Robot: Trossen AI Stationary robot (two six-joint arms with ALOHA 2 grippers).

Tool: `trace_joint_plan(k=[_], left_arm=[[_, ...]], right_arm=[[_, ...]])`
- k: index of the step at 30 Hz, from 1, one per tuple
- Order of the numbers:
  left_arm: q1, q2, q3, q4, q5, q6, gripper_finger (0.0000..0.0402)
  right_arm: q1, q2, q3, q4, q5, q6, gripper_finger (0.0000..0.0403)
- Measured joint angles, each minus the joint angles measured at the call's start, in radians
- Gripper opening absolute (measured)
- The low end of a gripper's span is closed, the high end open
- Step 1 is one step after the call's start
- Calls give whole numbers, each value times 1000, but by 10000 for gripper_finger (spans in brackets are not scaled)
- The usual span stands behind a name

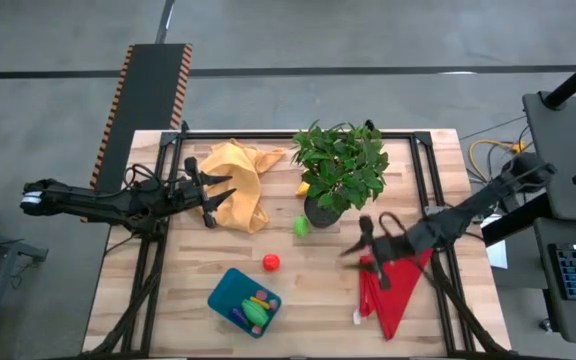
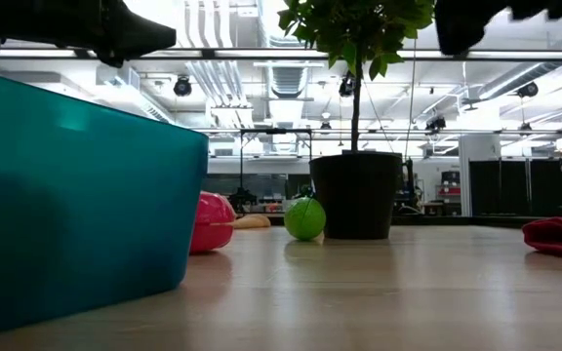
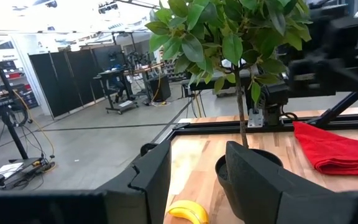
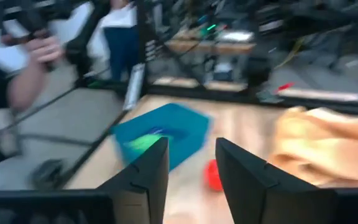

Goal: Pick and placing Produce into tupperware
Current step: Put the yellow banana into the blue bin

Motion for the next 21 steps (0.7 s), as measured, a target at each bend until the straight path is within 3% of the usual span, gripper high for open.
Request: trace_joint_plan(k=[3, 9, 16, 21], left_arm=[[0, 0, 0, 0, 0, 0, 140], [0, -1, 0, 6, 0, 0, 140], [0, 0, 0, 40, 0, 2, 140], [0, 10, 0, 60, 0, 1, 140]], right_arm=[[-100, -59, -45, 9, -50, -48, 107], [-303, -259, -95, -83, -301, -87, 77], [-324, -554, -179, -166, -308, -64, 71], [-322, -620, -206, -172, -296, -81, 83]])
